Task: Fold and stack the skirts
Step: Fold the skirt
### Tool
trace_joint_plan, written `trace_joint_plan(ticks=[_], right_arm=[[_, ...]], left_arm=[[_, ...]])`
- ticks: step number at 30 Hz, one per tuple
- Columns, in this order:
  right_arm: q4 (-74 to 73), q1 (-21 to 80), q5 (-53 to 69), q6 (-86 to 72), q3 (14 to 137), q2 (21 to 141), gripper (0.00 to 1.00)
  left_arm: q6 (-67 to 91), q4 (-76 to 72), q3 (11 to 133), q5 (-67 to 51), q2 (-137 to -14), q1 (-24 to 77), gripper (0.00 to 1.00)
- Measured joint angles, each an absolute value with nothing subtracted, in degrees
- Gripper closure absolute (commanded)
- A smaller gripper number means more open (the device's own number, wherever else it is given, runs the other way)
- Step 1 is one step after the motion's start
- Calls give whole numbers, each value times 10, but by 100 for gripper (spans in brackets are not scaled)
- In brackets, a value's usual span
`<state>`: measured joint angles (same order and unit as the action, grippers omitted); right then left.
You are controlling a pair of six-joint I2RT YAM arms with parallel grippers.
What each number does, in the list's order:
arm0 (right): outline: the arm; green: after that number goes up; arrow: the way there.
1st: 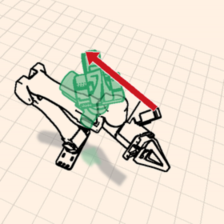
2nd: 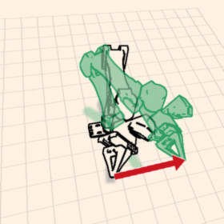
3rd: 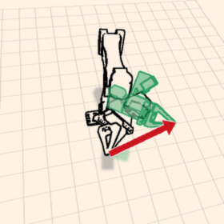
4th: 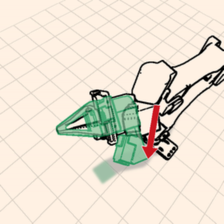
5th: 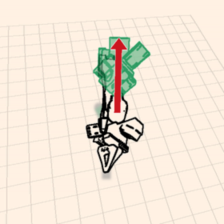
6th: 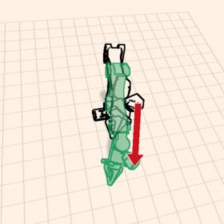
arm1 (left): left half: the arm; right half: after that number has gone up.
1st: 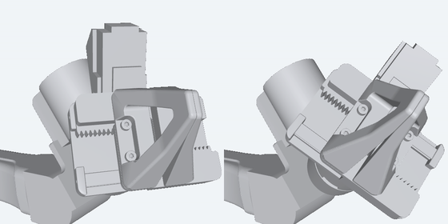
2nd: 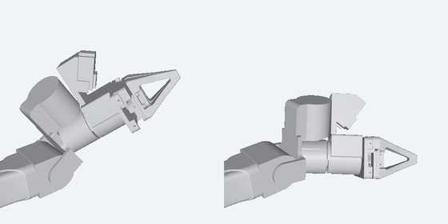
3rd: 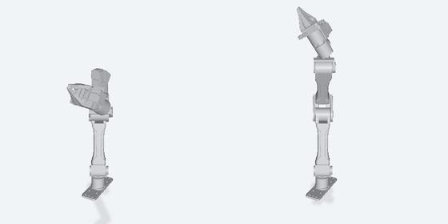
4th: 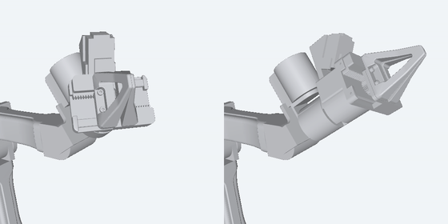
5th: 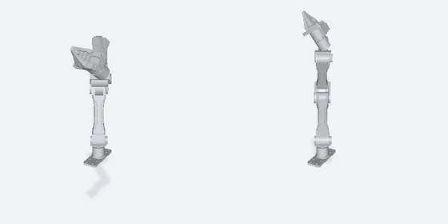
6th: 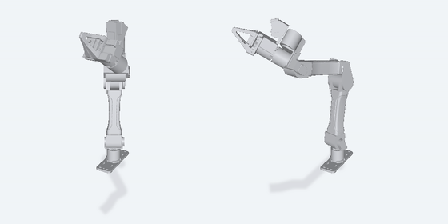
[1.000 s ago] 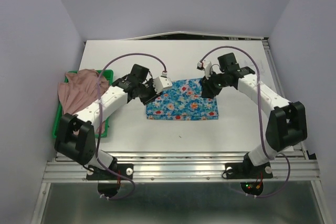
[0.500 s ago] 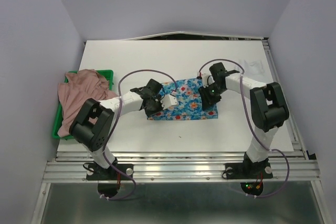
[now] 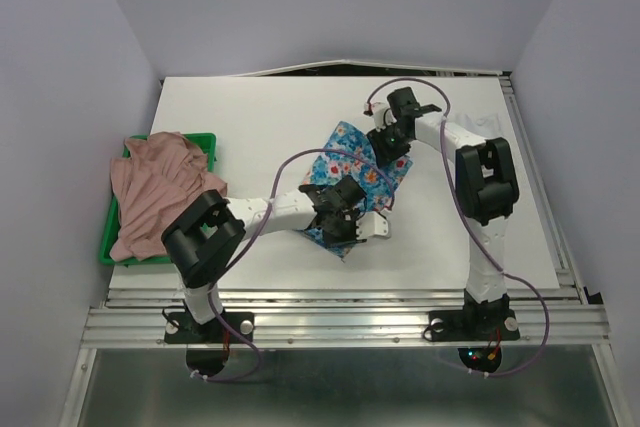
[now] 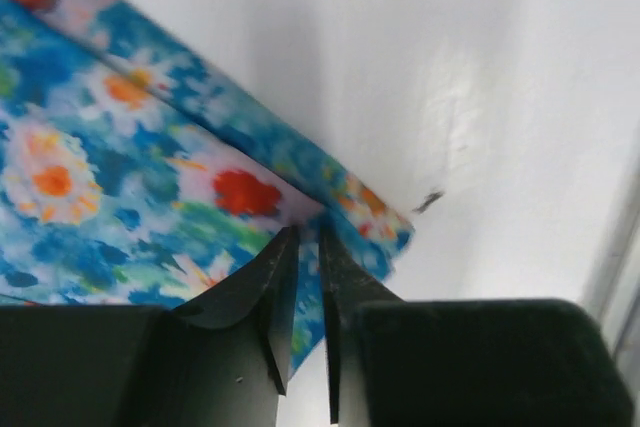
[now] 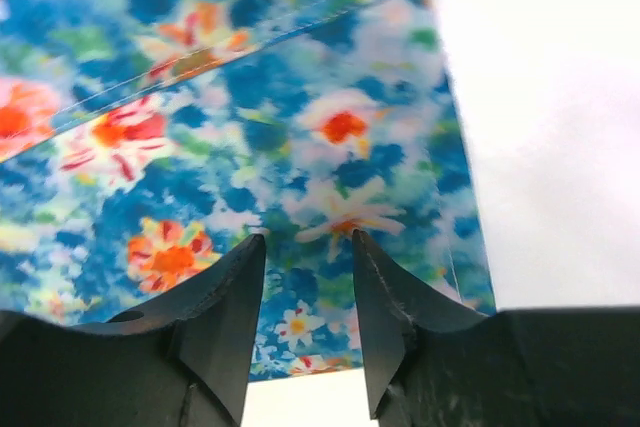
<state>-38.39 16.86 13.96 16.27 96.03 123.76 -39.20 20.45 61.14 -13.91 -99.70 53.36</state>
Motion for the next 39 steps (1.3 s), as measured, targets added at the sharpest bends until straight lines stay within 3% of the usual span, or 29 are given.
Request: trace_joint_plan(ticks=[5, 11, 18, 23, 29, 35, 39], right_arm=[[-380, 168, 127, 197, 976, 1234, 48], [-387, 165, 183, 164, 972, 1175, 47], [-356, 178, 340, 58, 887, 1088, 48], [-342, 201, 389, 27, 827, 1112, 51], [-337, 211, 390, 26, 786, 1152, 53], [-332, 209, 383, 26, 780, 1162, 54], [-330, 209, 378, 30, 781, 1166, 54]], left_arm=[[-330, 241, 684, -206, -1000, 565, 56], [-328, 237, 679, -145, -892, 563, 48], [-438, 196, 517, -49, -746, 560, 43], [-520, 157, 400, -4, -735, 560, 43], [-576, 79, 360, 18, -762, 560, 44], [-611, -6, 360, 28, -831, 560, 60], [-626, -37, 360, 28, -854, 560, 88]])
